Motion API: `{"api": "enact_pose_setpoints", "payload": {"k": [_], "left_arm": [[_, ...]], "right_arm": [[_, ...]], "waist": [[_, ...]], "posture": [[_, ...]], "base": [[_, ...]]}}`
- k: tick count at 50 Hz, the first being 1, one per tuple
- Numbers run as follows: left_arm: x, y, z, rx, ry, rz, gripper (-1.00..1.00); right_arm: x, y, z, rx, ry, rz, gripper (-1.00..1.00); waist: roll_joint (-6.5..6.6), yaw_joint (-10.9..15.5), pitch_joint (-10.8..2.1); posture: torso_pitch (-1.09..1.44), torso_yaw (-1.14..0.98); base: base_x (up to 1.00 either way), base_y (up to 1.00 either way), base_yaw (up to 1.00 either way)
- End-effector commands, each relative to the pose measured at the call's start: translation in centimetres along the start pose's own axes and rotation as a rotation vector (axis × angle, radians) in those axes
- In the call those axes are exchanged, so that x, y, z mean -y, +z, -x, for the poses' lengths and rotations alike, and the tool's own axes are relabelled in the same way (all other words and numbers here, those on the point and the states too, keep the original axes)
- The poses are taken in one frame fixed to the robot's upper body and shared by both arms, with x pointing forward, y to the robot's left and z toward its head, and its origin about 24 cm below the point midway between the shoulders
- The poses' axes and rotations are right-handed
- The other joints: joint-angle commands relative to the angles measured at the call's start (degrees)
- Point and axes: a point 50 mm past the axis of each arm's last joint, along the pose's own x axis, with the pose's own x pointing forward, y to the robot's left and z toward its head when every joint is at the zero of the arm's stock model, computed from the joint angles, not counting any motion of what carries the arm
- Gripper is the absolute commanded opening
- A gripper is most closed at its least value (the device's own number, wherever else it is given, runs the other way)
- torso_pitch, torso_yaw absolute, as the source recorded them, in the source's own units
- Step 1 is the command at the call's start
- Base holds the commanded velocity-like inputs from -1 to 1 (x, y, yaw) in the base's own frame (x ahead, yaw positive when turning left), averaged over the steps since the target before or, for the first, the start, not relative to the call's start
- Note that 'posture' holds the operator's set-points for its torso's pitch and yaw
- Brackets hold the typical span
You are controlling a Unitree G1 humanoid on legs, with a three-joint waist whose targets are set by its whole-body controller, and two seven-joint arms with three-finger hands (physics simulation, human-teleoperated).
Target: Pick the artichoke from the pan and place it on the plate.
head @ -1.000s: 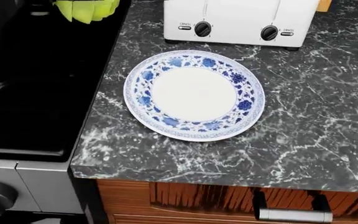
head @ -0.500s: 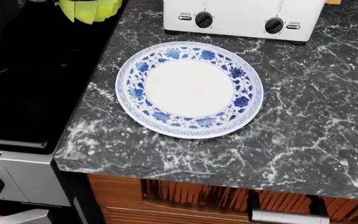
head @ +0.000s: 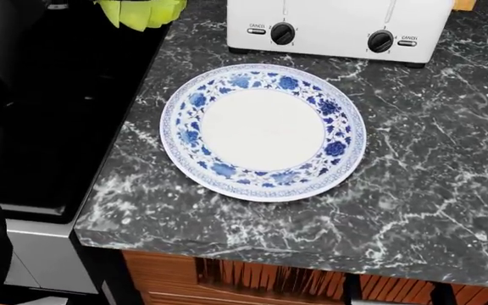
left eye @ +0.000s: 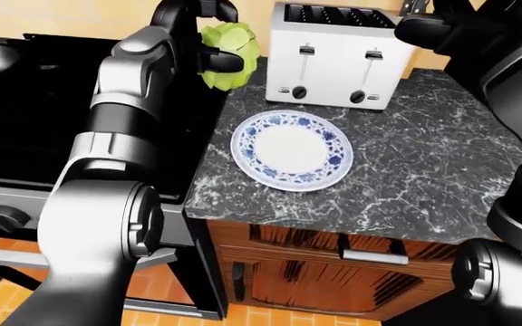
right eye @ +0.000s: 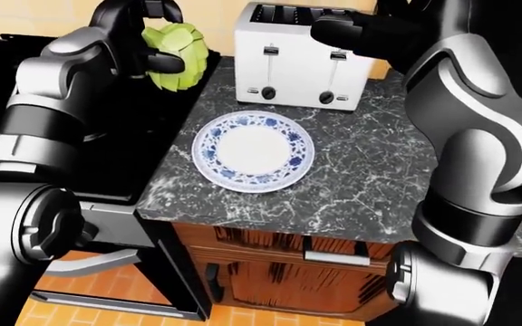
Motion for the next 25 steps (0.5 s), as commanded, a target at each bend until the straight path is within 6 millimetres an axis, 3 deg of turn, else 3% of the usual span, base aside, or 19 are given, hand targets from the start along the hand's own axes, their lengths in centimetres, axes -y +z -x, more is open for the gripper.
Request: {"api": "enact_pose_setpoints", "payload": {"k": [1,25], "left_arm": [[0.1,3.7,0.5,0.139,-0.004,-0.017,-1.00],[2.9,3.6,0.4,0.159,-0.089,-0.005,-1.00]], "right_arm": [[-0.1,1.8,0.3,0.086,0.003,-0.007,1.00],[0.1,1.9,0.3,0.089,-0.001,-0.012,1.00]], "waist": [[-0.03,0.0,-2.05],[-0.35,0.1,-1.75]], "posture": [[0.00,0.00],[0.00,0.00]], "base": [[0.00,0.00,0.00],[0.00,0.00,0.00]]}}
